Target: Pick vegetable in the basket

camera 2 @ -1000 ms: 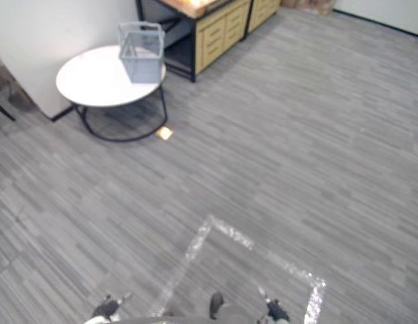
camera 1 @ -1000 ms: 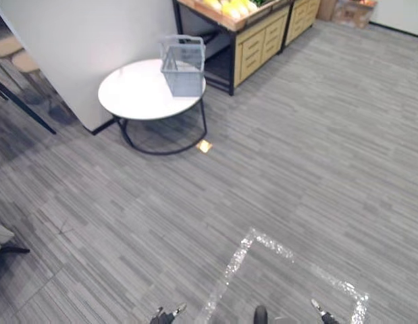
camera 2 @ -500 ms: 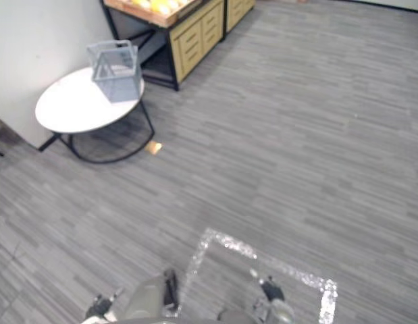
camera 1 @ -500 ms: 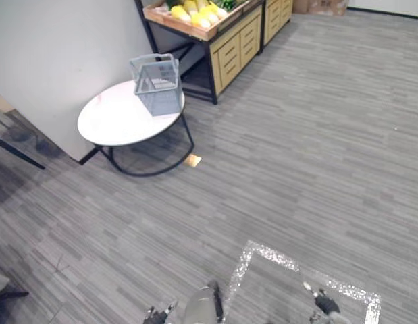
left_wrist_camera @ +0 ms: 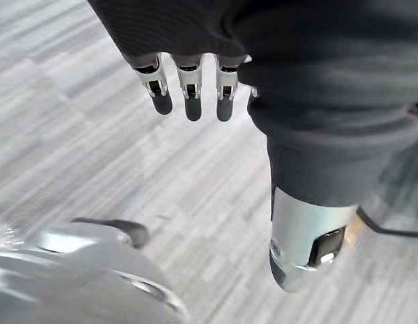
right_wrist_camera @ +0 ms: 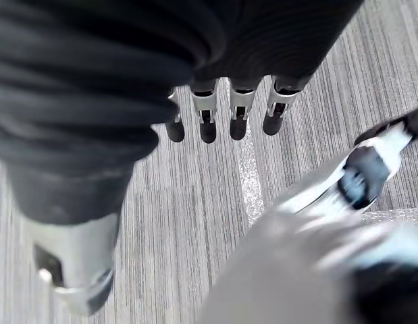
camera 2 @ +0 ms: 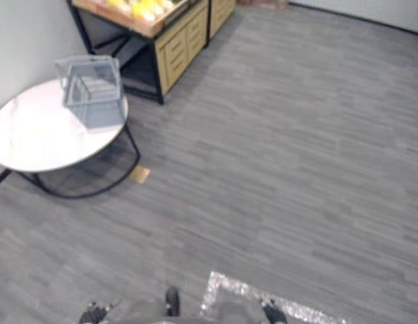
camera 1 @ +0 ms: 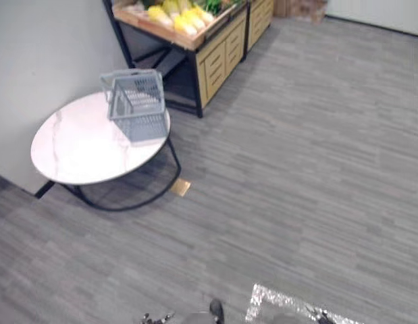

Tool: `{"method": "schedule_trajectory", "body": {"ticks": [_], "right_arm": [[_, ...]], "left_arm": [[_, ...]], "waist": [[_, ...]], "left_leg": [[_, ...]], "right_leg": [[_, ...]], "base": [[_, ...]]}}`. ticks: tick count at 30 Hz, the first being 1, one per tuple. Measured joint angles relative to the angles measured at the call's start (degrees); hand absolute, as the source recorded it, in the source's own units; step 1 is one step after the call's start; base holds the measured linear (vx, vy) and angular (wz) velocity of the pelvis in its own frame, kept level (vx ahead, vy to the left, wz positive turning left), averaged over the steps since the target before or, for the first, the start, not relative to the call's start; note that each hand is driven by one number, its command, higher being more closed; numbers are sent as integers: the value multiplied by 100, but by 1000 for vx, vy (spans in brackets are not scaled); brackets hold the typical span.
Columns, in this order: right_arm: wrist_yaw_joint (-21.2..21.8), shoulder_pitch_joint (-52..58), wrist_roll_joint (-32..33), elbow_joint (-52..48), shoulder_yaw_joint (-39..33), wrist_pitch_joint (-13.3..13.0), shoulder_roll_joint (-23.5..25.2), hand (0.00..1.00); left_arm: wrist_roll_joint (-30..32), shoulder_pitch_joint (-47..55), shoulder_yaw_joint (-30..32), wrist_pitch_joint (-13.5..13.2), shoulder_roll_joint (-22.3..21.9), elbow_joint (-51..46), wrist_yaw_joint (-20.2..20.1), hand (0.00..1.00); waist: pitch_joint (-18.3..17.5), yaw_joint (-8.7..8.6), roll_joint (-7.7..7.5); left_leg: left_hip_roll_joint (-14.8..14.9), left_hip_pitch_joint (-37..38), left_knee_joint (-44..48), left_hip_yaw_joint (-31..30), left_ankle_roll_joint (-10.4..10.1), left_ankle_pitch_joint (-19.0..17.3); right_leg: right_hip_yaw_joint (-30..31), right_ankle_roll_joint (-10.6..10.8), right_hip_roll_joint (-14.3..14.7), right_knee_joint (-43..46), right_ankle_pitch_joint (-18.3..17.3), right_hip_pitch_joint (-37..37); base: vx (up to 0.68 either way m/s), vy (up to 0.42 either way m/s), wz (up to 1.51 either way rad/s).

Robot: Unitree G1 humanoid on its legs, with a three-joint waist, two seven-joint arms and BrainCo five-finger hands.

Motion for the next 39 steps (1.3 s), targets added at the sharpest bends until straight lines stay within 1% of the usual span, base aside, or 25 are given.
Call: {"method": "schedule_trajectory", "body": {"ticks": [1, 3, 6, 8, 10, 11, 12, 14, 17, 18, 19, 21, 23, 24, 25, 27, 28, 29, 30, 31, 33, 34, 35, 37, 39], "right_arm": [[-29, 112, -73, -20, -167, 63, 16, 0], [-34, 256, -87, -91, -366, 89, 92, 0], [-69, 373, -90, -207, -529, 152, 318, 0], [-107, 446, -94, -407, -570, 166, 382, 0], [-125, 419, -101, -478, -550, 168, 387, 0], [-123, 422, -105, -537, -509, 171, 368, 0], [-126, 309, -109, -588, -511, 165, 317, 0], [-123, 235, -118, -653, -531, 156, 228, 0], [-121, 142, -127, -744, -562, 161, 227, 0], [-118, 128, -153, -766, -549, 161, 192, 0], [-123, 111, -158, -769, -519, 164, 176, 0], [-127, 74, -189, -756, -501, 166, 158, 0], [-126, 51, -264, -752, -447, 163, 141, 0], [-129, -43, -264, -722, -464, 166, 135, 0], [-128, -80, -264, -702, -483, 162, 134, 0], [-131, -181, -267, -564, -537, 157, 132, 0], [-133, -202, -268, -529, -564, 162, 141, 0], [-140, -185, -269, -529, -573, 160, 144, 0], [-145, -163, -267, -527, -576, 161, 142, 0], [-166, -128, -270, -488, -566, 166, 149, 0], [-177, -190, -284, -262, -479, 170, 258, 0], [-176, -204, -286, -235, -480, 170, 270, 0], [-178, -307, -307, -83, -522, 168, 279, 0], [-181, -295, -312, -46, -528, 169, 260, 0], [-180, -258, -315, -47, -552, 165, 228, 0]], "left_arm": [[0, -110, -145, -15, -56, -184, 14, 0], [-6, -313, -199, -21, -119, -417, 40, 0], [-226, -548, -179, -63, -400, -762, 93, 0], [-226, -600, -66, -96, -635, -854, 122, 0], [-226, -561, 122, -128, -771, -826, 129, 0], [-226, -501, 292, -132, -810, -751, 130, 0], [-227, -438, 551, -129, -928, -473, 133, 0], [-222, -398, 631, -71, -994, -237, 119, 0], [-208, -318, 969, -17, -991, -112, 124, 0], [-198, -315, 1254, -3, -988, -62, 114, 0], [-198, -315, 1369, 0, -992, -59, 110, 0], [-213, -253, 1636, 68, -962, -4, 100, 0], [-240, -150, 1802, 94, -979, -21, 86, 0], [-229, -148, 1833, 89, -940, -10, 91, 0], [-229, -147, 1837, 83, -917, -2, 99, 0], [-227, -143, 1800, 72, -861, 59, 116, 0], [-227, -148, 1781, 71, -842, 103, 126, 0], [-226, -156, 1784, 71, -837, 131, 148, 0], [-226, -158, 1783, 70, -834, 152, 151, 0], [-228, -154, 1789, 74, -812, 193, 151, 0], [-201, -182, 1522, 64, -569, 208, 150, 0], [-215, -181, 1511, 65, -549, 203, 142, 0], [-206, -187, 1486, 74, -482, 239, 144, 0], [-201, -175, 1386, 77, -433, 391, 150, 0], [-121, -161, 1090, 79, -329, 456, 156, 0]], "waist": [[17, -28, 41], [26, -59, 60], [70, -170, 127], [58, -170, 205], [43, -119, 183], [39, -108, 193], [59, -150, 365], [28, -135, 528], [-5, -145, 585], [16, -119, 609], [40, -94, 594], [64, -11, 605], [60, 58, 565], [62, 114, 568], [63, 146, 563], [58, 175, 528], [52, 179, 513], [49, 172, 514], [48, 174, 515], [-10, 180, 476], [-165, 160, 110], [-185, 170, 79], [-223, 184, 30], [-332, 167, 50], [-422, 179, 75]], "left_leg": [[0, 395, -224, -68, 14, -20], [21, 732, -421, -169, -10, -70], [234, 1250, -500, -318, -73, -281], [483, 1526, -489, -310, -299, -569], [603, 1739, -489, -338, -544, -914], [700, 1899, -469, -341, -632, -1069], [883, 1987, -222, -333, -683, -1082], [1139, 1915, 264, -336, -809, -826], [1437, 1274, 1855, -600, -1047, -198], [1634, 407, 3709, -992, -1623, 751], [1730, 127, 4278, -972, -1676, 811], [1912, -435, 5332, -602, -1592, 723], [2004, -938, 5389, -70, -1295, 360], [2018, -1187, 4925, 267, -1177, 121], [2020, -1221, 4542, 456, -1131, 40], [1957, -1162, 2983, 996, -982, 32], [1887, -1047, 1820, 1317, -760, 211], [1799, -943, 878, 1464, -671, 491], [1750, -892, 503, 1462, -674, 694], [1534, -793, 325, 1472, -542, 1151], [1098, -869, 240, 1472, -507, 910], [1069, -886, 248, 1475, -506, 880], [996, -883, 322, 1462, -424, 782], [883, -750, 233, 1401, -392, 688], [678, -480, -44, 1346, -376, 580]], "right_leg": [[-318, -243, -1, 219, -338, -409], [-649, -469, -20, -11, -686, -906], [-1257, -621, -25, -1822, -859, -1248], [-1377, -539, 53, -4130, -664, -1060], [-1069, -537, 96, -5333, -335, -965], [-1037, -511, 130, -5307, 115, -939], [-1177, -664, 209, -4739, 124, -990], [-1340, -844, 349, -4362, -352, -909], [-1583, -931, 476, -4365, -742, -493], [-1744, -1027, 565, -4507, -945, -45], [-1758, -1038, 600, -4569, -1000, 122], [-1785, -1095, 647, -4933, -1056, 783], [-1780, -1096, 630, -5444, -1126, 1415], [-1769, -1017, 597, -5673, -1080, 1631], [-1764, -947, 563, -5764, -1037, 1716], [-1796, -804, 440, -5998, -989, 1986], [-1838, -670, 338, -6099, -1032, 2135], [-1857, -509, 249, -6137, -1107, 2266], [-1860, -405, 206, -6130, -1171, 2338], [-1835, -257, 67, -6127, -1264, 2503], [-1717, -365, -243, -6257, -1193, 2498], [-1701, -396, -263, -6270, -1165, 2488], [-1617, -352, -321, -6287, -915, 2517], [-1591, -308, -378, -6160, -644, 2531], [-1393, -305, -532, -5277, -589, 2229]], "base": [[515, 67, 46], [414, -16, 36], [446, -121, 50], [476, -208, 43], [531, -257, 27], [670, -329, 21], [554, -283, 18], [547, -325, 17], [552, -337, 27], [445, -189, 29], [535, -212, 23], [319, -71, 6], [374, -28, 5], [321, 7, -5], [324, 66, -16], [338, 146, -7], [417, 246, 8], [364, 246, 10], [394, 294, 17], [409, 267, 39], [420, 258, 44], [348, 204, 19], [269, 138, 14], [321, 158, 20], [303, 173, 14]]}}
